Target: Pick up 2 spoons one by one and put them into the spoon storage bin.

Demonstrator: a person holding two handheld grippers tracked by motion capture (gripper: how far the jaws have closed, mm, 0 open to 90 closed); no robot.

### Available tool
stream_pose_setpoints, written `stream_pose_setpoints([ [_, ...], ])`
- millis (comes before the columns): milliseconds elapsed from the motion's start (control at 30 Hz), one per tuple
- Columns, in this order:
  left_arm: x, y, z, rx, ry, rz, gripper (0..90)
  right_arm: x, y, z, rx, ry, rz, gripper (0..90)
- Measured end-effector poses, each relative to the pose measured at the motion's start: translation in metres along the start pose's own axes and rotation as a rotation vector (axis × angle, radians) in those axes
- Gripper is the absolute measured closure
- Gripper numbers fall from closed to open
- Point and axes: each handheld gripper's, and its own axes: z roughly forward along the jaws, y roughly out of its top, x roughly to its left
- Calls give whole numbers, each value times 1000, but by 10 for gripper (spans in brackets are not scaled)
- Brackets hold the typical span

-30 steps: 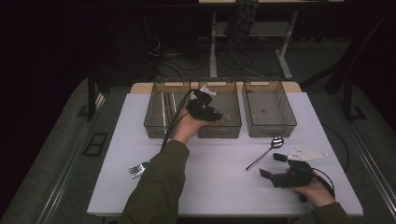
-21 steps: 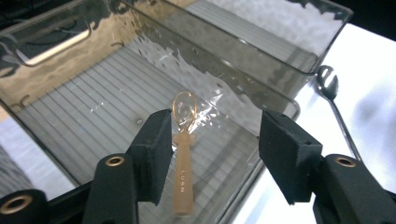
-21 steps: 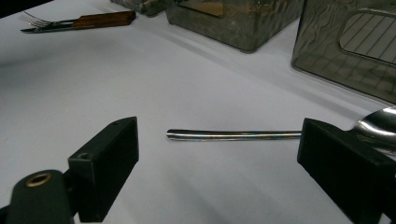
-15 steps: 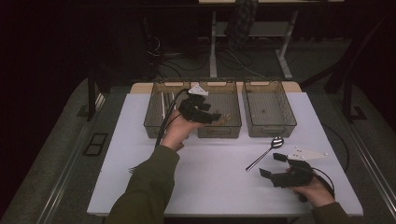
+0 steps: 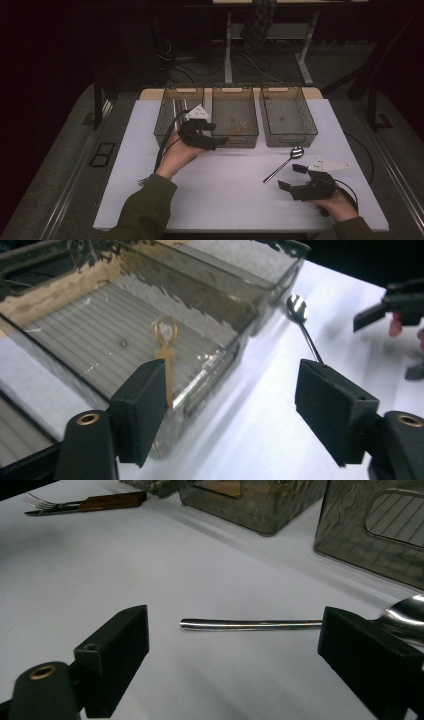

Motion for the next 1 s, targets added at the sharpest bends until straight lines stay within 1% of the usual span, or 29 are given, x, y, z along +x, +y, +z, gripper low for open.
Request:
stream_pose_setpoints([
  [133,-4,-20,-9,0,-4,14,243,0,1,0,18,3,-5,129],
  [200,-6,-28,-12,-3,-7,7,232,-1,3,-1,31,0,-3,128],
  [233,-7,-33,-14,-9,-9,6,221,0,4,-2,35,-8,-1,128],
  [267,-8,-37,-16,-13,-12,8,215,0,5,-2,39,-21,-5,128],
  [333,-10,-46,-20,-18,-14,8,198,0,7,-4,50,-32,-18,129],
  [400,-13,-54,-24,-16,-14,10,179,0,10,-5,60,-50,-38,145],
  [433,-14,-58,-26,-16,-13,12,167,0,11,-6,68,-51,-39,160],
  [467,-16,-63,-28,-17,-9,14,156,-1,12,-7,77,-54,-31,215],
  [500,-17,-66,-30,-19,-6,16,146,-2,13,-7,88,-57,-28,247],
  [567,-19,-73,-34,-18,3,20,129,-3,14,-6,109,-55,-33,329],
  [600,-20,-77,-36,-20,8,20,127,-4,15,-5,117,-63,-35,353],
  [633,-20,-81,-38,-23,9,17,124,-6,16,-4,121,-69,-38,371],
  [700,-21,-88,-42,-27,11,13,102,-10,20,-3,123,-81,-40,455],
  [733,-21,-92,-43,-31,10,14,92,-13,22,-2,123,-83,-39,503],
  [767,-21,-96,-45,-34,4,10,89,-16,25,-1,125,-93,-35,587],
  [800,-21,-99,-47,-36,0,4,84,-19,28,0,127,-98,-31,635],
  [833,-21,-102,-48,-39,1,7,76,-23,30,2,129,-103,-25,692],
  [900,-22,-107,-51,-39,6,5,53,-30,34,4,140,-105,-14,763],
  [1000,-22,-114,-54,-49,8,-2,11,-42,39,10,162,-110,-11,843],
])
